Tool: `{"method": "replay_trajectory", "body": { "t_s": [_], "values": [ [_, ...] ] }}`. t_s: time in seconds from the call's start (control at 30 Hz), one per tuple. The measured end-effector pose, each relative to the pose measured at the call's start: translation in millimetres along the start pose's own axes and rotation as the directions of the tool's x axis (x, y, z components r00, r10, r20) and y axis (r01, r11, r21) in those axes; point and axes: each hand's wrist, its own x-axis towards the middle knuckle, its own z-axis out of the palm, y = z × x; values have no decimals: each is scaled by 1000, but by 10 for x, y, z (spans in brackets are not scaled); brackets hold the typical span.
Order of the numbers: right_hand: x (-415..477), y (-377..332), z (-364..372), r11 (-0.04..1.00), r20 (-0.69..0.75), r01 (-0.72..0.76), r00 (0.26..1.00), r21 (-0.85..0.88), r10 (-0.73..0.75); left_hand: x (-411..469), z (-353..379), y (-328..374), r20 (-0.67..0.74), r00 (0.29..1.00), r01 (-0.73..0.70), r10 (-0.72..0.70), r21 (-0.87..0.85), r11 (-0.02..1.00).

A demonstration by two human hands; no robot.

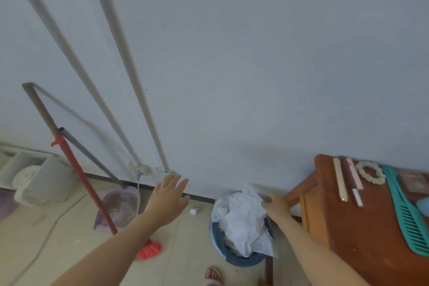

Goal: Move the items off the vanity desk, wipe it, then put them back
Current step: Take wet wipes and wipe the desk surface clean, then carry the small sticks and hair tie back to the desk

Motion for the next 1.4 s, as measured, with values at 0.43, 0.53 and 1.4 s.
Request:
{"method": "replay_trajectory", "body": {
  "t_s": [0.43, 0.53, 1.4],
  "values": [
    [-33, -85, -589, 942, -208, 200, 943, -270, -260, 628, -223, 484, 41, 986, -166, 164, 56, 985],
    [-279, -114, -734, 942, -281, 163, 927, -293, -248, 650, -404, 569, -4, 964, -266, 267, 66, 962],
    [-2328, 781, -1362, 983, -687, -169, 723, -73, 73, 14, -442, 2111, -174, 811, -577, 559, -395, 714]
  ]
}}
